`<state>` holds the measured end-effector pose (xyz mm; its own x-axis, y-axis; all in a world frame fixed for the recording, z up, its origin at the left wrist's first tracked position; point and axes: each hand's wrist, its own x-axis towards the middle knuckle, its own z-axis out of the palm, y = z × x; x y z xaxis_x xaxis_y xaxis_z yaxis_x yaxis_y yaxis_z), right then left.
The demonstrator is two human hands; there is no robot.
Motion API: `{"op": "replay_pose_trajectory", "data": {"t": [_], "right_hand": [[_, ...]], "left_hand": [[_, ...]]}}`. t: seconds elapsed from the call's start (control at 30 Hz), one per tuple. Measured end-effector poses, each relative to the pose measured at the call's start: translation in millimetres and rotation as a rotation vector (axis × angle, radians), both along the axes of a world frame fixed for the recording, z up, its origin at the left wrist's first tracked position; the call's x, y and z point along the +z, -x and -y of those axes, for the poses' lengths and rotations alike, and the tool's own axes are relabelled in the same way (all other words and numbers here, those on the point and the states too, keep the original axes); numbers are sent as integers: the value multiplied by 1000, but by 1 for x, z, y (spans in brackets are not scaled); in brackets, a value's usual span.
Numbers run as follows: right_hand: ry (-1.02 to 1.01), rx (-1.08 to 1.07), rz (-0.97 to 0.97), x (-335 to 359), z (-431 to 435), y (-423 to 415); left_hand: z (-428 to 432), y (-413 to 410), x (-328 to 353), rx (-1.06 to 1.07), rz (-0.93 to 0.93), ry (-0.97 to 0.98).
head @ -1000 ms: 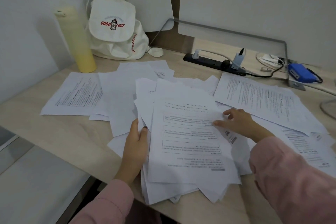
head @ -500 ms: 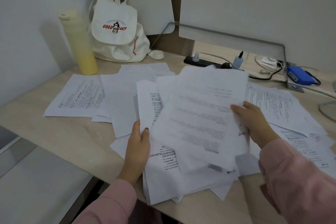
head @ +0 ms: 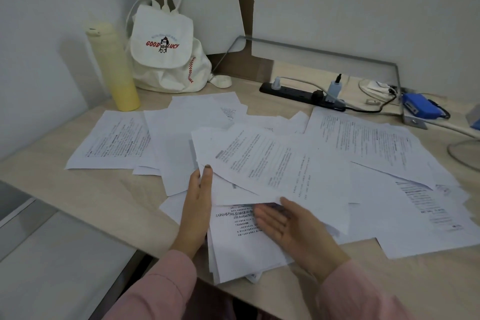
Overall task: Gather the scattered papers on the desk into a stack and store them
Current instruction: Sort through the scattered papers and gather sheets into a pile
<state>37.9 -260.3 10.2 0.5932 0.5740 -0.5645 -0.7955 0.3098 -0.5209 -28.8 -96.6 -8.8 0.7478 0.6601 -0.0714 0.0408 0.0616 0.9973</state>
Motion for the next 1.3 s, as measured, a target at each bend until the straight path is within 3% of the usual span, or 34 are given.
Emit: {"op": "replay_pose_trajectory", "data": {"t": [0.13, 0.3, 0.5, 0.6, 0.7, 0.8, 0.97, 1.1, 1.17, 1.3], "right_hand": [[15, 81, 59, 0, 0, 6], [83, -227, 194, 2, 35, -24], [274, -315, 247, 10, 68, -55], [224, -371, 268, 12, 75, -56], [121, -389, 161, 15, 64, -36], [130, -271, 161, 11, 43, -5], [162, 127, 273, 6, 35, 19], [309, 1, 383, 16, 47, -4], [356, 46, 383, 16, 51, -7], [378, 498, 368, 20, 50, 10]], "left_hand": [[-2, -1, -6, -7, -55, -83], [-5, -3, -12, -1, -80, -155], [-4, -2, -11, -12, -57, -101], [-4, 0, -8, -4, -50, -37], [-2, 3, 0, -9, -27, 17], [0, 2, 3, -23, -19, 48], [-2, -1, -5, -35, -58, -28], [-4, -3, -12, -17, -81, -89], [-4, -4, -12, -10, -69, -65], [-5, -5, -14, 11, 2, -77]]}}
